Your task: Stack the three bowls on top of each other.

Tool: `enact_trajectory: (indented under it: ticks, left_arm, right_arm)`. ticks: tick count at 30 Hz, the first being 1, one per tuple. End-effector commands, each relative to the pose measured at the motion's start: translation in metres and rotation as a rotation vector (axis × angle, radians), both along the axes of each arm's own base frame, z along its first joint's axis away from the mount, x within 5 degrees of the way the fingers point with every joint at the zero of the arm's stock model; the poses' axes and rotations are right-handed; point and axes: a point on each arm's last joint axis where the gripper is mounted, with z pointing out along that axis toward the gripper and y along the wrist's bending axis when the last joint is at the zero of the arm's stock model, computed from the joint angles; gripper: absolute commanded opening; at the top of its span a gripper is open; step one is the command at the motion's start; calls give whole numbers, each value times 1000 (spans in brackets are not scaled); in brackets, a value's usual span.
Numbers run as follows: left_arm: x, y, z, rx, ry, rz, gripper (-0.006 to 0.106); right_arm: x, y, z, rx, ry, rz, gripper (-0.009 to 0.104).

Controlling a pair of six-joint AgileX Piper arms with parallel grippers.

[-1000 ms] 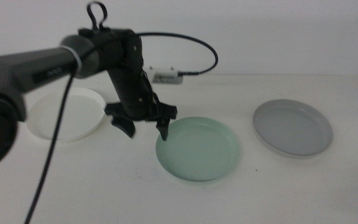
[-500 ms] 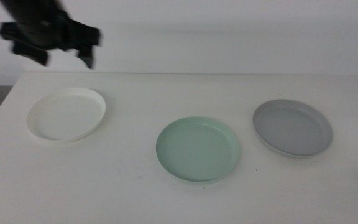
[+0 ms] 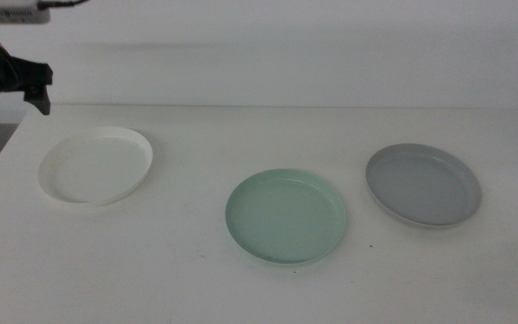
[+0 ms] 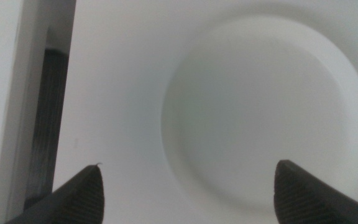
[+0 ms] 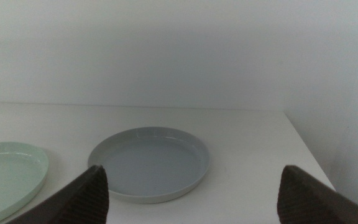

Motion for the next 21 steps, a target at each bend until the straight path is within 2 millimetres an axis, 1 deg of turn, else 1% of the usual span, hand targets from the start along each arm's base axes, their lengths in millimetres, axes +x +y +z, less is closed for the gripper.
enact_trajectory:
  ticks: [1, 4, 10, 16, 21]
  left_arm:
    - [16, 7, -15, -5, -60, -8, 94]
    - [30, 14, -37, 4, -80, -4, 94]
    - [44, 21, -77, 7, -54, -10, 94]
    - [54, 23, -108, 10, -36, -17, 94]
    - [57, 23, -128, 5, -10, -16, 94]
  right_arm:
    - [0, 0, 0, -10, -11, -7, 92]
    - [0, 0, 0, -10, -11, -7, 92]
    - [0, 0, 0, -10, -11, -7, 92]
    - [0, 0, 0, -10, -11, -7, 92]
    - [0, 0, 0, -10, -11, -7, 92]
